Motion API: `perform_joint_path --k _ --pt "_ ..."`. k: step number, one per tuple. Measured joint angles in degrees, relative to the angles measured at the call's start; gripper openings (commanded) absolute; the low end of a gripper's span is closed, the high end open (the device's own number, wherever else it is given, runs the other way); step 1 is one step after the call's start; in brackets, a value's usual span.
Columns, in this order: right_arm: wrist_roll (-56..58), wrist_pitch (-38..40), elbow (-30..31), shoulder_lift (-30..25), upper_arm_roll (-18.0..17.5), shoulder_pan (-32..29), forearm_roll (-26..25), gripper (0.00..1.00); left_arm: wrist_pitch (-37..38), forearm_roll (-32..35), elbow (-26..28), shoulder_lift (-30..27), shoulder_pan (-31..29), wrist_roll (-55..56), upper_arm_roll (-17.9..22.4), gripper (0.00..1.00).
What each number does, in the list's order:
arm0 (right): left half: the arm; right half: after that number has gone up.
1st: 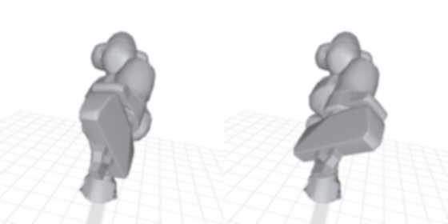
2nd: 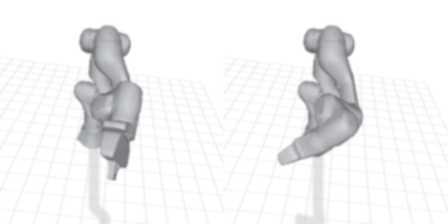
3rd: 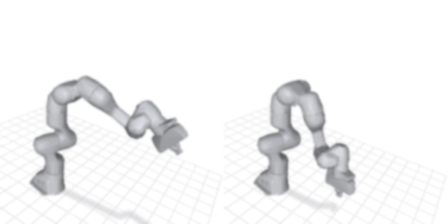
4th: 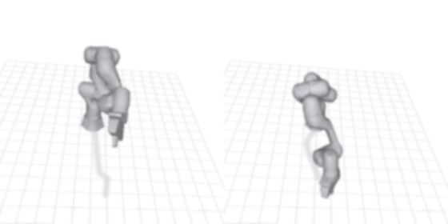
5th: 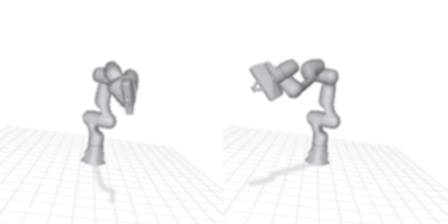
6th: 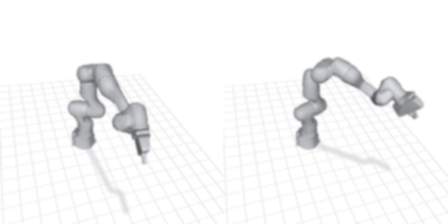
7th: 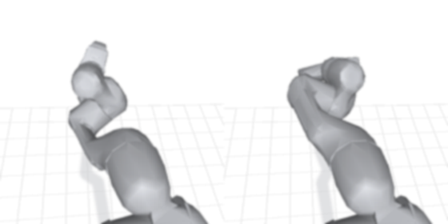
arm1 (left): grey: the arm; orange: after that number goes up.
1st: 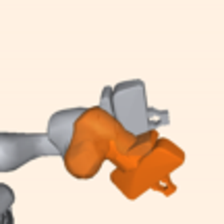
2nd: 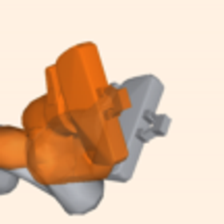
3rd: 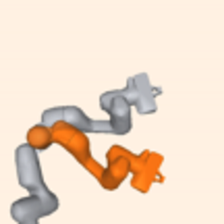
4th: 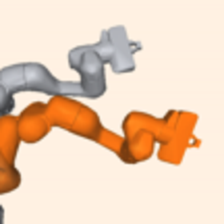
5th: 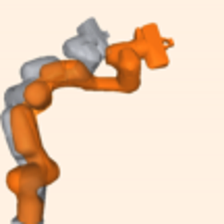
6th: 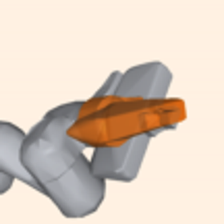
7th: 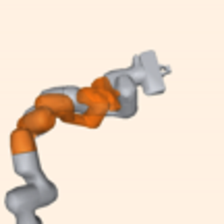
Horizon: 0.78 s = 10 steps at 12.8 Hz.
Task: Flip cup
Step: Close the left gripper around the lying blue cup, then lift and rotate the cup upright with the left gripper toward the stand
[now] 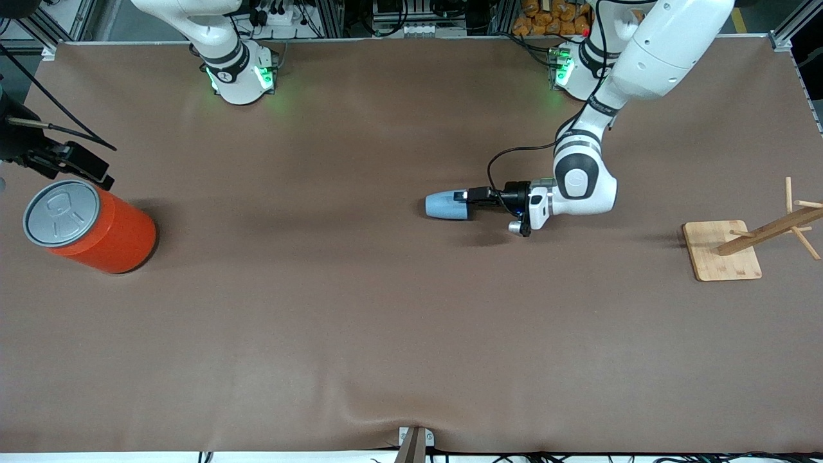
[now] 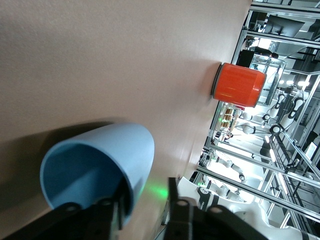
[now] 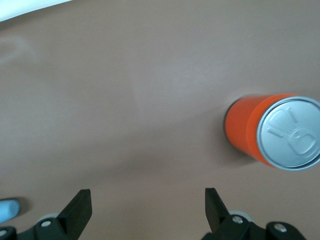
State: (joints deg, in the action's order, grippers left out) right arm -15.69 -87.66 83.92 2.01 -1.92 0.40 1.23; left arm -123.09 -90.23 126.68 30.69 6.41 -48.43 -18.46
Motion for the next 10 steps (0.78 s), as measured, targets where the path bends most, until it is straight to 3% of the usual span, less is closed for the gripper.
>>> perform_joint_path --k 6,8,10 --pt "0.1 1.3 -3.0 0.1 0.8 0.0 1.2 1.00 -1.7 -1.4 -2.7 0.6 0.6 0.4 0.4 0.00" --pt "0.5 1.3 -3.0 0.1 0.8 0.0 1.3 1.00 -2.1 -1.1 -5.4 -0.2 0.1 5.0 1.0 0.00" --pt "0.9 1.4 -3.1 0.1 0.8 0.0 1.3 1.00 -3.4 4.0 -9.9 -1.6 0.0 13.4 1.9 0.00"
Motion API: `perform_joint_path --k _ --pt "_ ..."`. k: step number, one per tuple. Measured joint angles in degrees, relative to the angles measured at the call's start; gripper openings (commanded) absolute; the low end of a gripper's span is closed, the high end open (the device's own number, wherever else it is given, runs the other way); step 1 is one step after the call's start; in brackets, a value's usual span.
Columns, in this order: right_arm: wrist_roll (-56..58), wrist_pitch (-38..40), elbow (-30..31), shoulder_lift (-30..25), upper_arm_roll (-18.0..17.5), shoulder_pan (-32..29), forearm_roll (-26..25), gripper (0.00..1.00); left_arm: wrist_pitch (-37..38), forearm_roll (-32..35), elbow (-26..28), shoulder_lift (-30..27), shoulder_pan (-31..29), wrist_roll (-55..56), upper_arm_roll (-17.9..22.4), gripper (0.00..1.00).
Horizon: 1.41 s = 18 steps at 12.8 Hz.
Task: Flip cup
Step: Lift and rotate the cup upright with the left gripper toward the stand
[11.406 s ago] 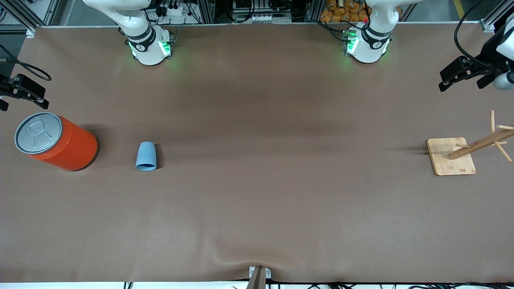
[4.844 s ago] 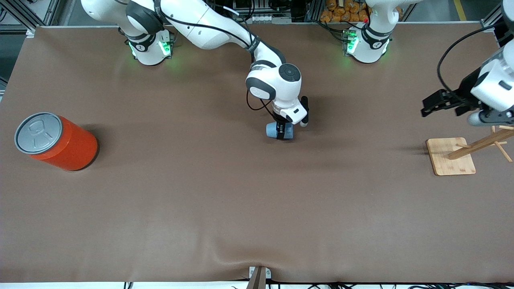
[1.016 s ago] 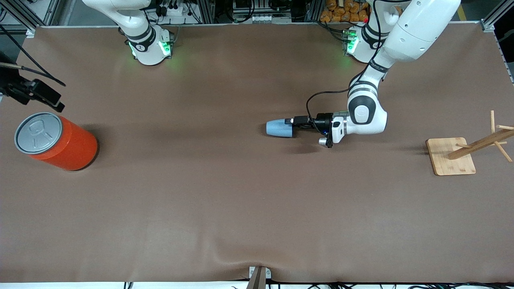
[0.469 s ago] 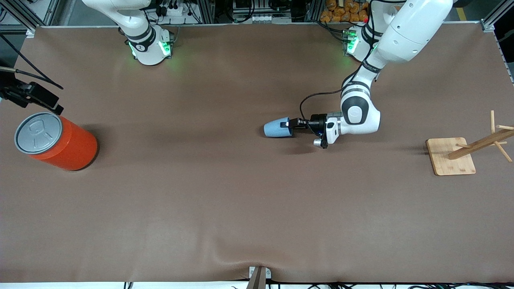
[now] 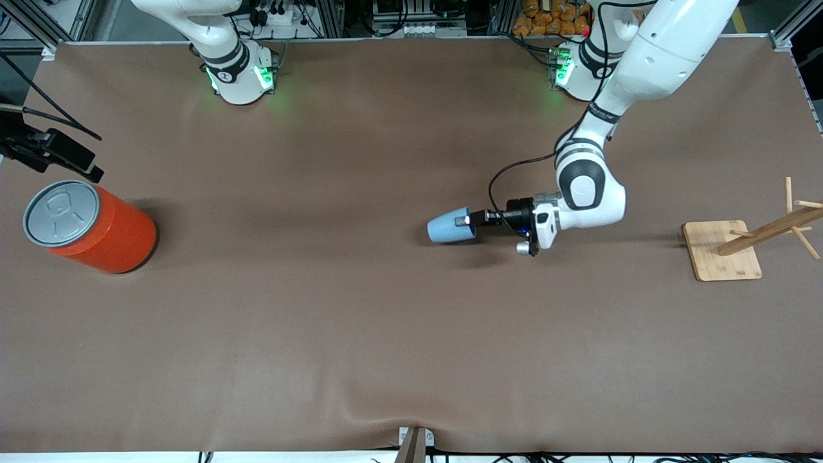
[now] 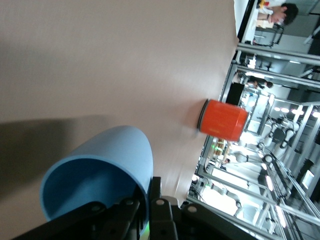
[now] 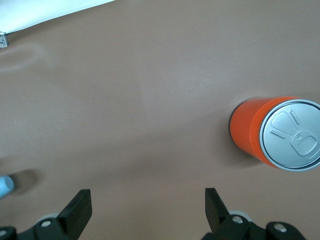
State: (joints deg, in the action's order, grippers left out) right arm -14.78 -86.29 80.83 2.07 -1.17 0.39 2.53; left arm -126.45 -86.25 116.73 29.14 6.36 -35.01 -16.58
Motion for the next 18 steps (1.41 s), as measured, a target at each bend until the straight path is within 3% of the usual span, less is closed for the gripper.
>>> perform_joint_path --k 4,6,12,15,18 --pt "0.3 0.4 -0.5 -0.1 0.0 0.0 0.0 1.00 -0.4 18.1 -8.0 -2.7 -1.0 18.8 4.5 0.00" --pt "0.5 1.0 -0.6 -0.5 0.1 0.0 -0.1 1.00 -0.5 30.5 -10.5 -2.9 -2.7 24.9 6.1 0.00" --pt "3.0 1.8 -0.2 -0.9 0.9 -0.1 -1.6 1.00 2.3 67.1 -18.0 -2.9 -6.0 39.3 6.5 0.00" --pt "3.1 2.3 -0.2 -1.0 0.8 -0.1 -2.0 1.00 6.2 78.9 -20.4 -2.8 -9.0 39.8 6.6 0.00" --pt "3.2 2.4 -0.2 -1.1 0.8 -0.1 -2.2 1.00 6.9 85.4 -20.4 -0.8 -11.2 39.7 6.7 0.00"
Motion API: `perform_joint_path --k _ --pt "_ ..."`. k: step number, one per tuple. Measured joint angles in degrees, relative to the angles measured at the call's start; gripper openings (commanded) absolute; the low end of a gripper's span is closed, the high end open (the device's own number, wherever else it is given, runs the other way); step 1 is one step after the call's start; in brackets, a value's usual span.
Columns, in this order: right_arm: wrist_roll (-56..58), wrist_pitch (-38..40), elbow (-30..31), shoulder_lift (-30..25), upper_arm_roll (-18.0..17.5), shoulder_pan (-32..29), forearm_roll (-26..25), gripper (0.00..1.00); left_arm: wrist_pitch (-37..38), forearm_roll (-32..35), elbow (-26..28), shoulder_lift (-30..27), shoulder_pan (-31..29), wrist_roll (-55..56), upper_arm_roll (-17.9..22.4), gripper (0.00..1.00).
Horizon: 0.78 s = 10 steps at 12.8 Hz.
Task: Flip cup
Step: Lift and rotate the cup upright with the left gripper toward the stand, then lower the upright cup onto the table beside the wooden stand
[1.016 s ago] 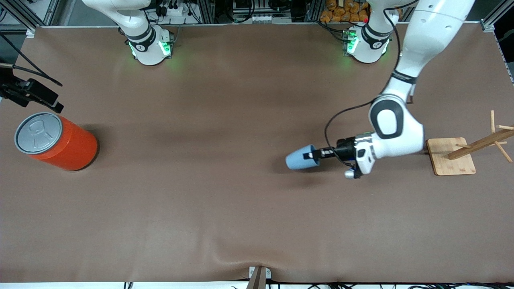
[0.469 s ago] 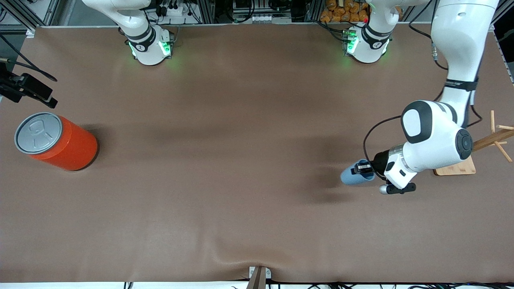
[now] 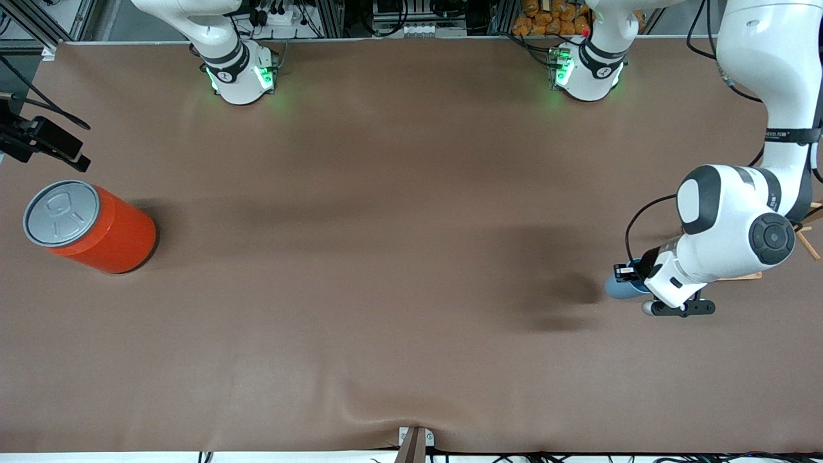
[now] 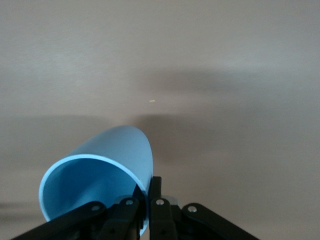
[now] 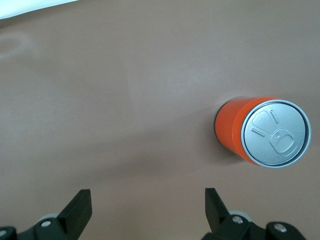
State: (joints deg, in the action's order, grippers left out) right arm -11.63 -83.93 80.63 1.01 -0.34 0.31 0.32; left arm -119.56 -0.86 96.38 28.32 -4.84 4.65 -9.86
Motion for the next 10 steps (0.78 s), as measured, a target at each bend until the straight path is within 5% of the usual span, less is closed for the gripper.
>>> perform_joint_path --k 7,9,10 --pt "0.0 0.6 0.0 0.0 0.1 0.0 -0.2 1.00 0.0 4.7 -0.4 4.9 -0.6 -0.2 -0.1 0.00" --pt "0.0 1.0 0.0 0.0 0.1 0.0 -0.2 1.00 0.0 5.2 -0.4 4.9 -0.6 -0.2 -0.1 1.00" --pt "0.0 1.1 0.0 0.0 0.1 0.0 -0.2 1.00 0.0 5.4 -0.4 4.9 -0.6 -0.2 -0.1 1.00"
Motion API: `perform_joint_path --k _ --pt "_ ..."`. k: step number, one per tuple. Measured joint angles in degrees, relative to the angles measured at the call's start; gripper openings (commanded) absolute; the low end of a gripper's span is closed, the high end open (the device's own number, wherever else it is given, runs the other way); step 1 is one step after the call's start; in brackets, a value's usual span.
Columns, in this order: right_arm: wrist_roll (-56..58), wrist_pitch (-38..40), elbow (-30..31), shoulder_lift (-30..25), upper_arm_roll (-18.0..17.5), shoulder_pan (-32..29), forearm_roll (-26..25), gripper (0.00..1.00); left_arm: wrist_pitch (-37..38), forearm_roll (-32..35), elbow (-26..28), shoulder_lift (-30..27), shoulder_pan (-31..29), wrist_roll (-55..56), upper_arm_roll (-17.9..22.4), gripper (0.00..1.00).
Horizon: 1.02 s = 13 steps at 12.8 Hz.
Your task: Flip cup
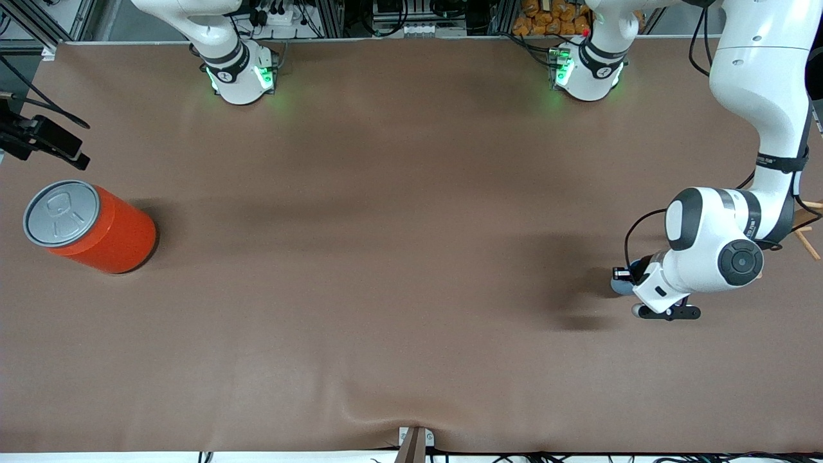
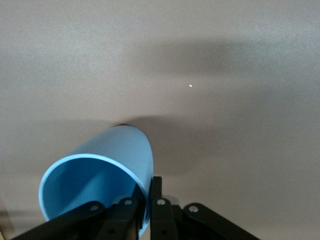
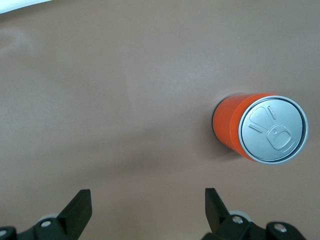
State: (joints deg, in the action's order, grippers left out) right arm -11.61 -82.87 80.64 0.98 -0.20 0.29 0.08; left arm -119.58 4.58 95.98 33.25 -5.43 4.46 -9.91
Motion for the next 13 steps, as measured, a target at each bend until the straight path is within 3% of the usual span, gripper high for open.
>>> perform_joint_path --k 6,13 --pt "0.0 0.3 0.1 0.0 0.2 0.0 0.0 1.00 -0.1 0.2 -5.4 -2.8 -0.1 0.1 0.0 1.00" --pt "0.0 0.8 0.1 0.0 0.5 -0.1 0.0 1.00 14.9 0.2 -9.2 -20.8 -0.1 0.1 -0.2 1.00"
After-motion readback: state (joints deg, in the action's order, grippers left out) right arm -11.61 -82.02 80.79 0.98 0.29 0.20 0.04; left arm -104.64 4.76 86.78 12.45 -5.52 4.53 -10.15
